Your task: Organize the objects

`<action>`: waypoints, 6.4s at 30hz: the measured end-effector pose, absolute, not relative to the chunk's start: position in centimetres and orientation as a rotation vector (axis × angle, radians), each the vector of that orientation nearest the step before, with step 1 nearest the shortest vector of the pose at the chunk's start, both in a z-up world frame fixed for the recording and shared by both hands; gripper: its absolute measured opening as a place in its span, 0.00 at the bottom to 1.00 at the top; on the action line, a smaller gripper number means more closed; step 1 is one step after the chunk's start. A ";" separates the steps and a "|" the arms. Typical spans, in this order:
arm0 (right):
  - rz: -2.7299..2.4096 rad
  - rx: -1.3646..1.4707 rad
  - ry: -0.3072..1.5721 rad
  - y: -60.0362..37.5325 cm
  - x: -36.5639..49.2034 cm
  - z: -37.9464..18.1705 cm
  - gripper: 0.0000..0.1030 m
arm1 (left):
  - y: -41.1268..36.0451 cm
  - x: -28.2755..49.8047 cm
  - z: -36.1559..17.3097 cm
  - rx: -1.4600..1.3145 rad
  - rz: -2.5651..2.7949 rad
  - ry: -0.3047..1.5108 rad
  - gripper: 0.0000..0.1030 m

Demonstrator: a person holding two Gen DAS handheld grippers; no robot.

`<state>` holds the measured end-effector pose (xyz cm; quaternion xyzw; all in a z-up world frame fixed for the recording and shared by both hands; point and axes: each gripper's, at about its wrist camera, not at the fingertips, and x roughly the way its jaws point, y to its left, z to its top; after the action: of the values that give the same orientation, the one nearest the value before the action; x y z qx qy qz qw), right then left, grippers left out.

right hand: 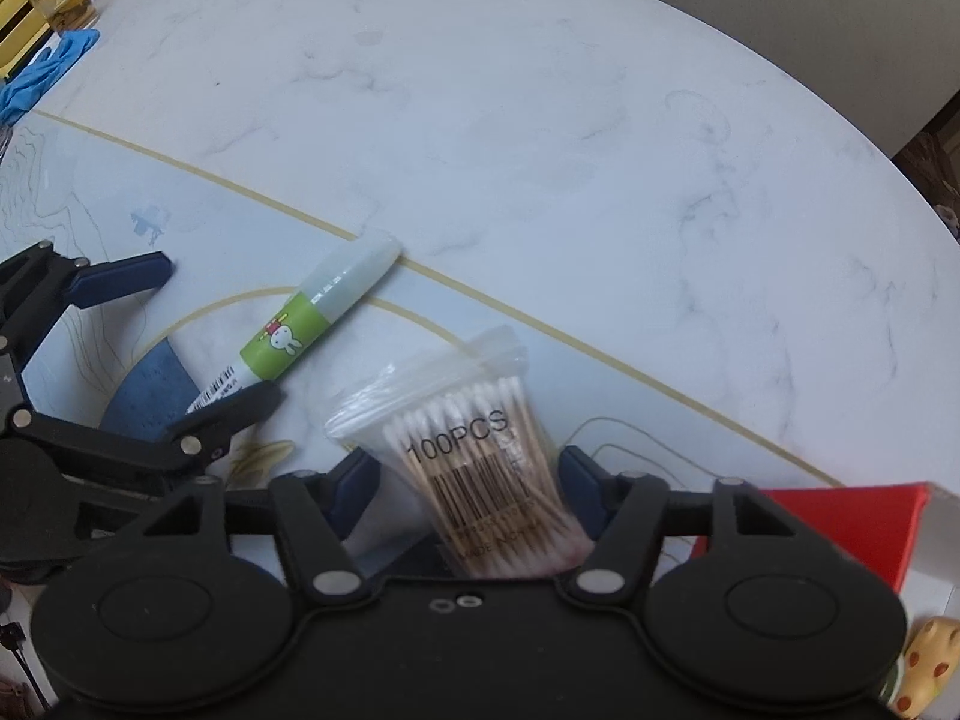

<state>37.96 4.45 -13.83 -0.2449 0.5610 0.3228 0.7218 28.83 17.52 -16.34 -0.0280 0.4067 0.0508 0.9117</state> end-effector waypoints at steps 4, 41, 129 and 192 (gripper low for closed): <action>0.699 -0.516 1.223 4.9 38.0 -13.5 0.53 | 17.1 28.9 -16.2 -0.031 0.063 0.830 0.49; 0.603 -0.086 1.165 -5.9 28.3 -7.8 0.36 | 15.1 21.7 -12.7 -0.345 0.020 0.880 0.16; 0.395 -0.022 1.045 -30.5 38.0 -10.4 0.42 | -11.8 37.2 -10.5 -0.107 -0.209 1.015 0.16; 0.528 0.066 0.639 -30.6 23.1 -0.6 1.00 | -8.0 20.9 -0.5 -0.031 -0.167 0.660 1.00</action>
<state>23.06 -30.61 -0.63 0.0322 0.3105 0.2563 0.9148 20.93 -8.00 -0.52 -0.0151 0.3237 -0.0821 0.9425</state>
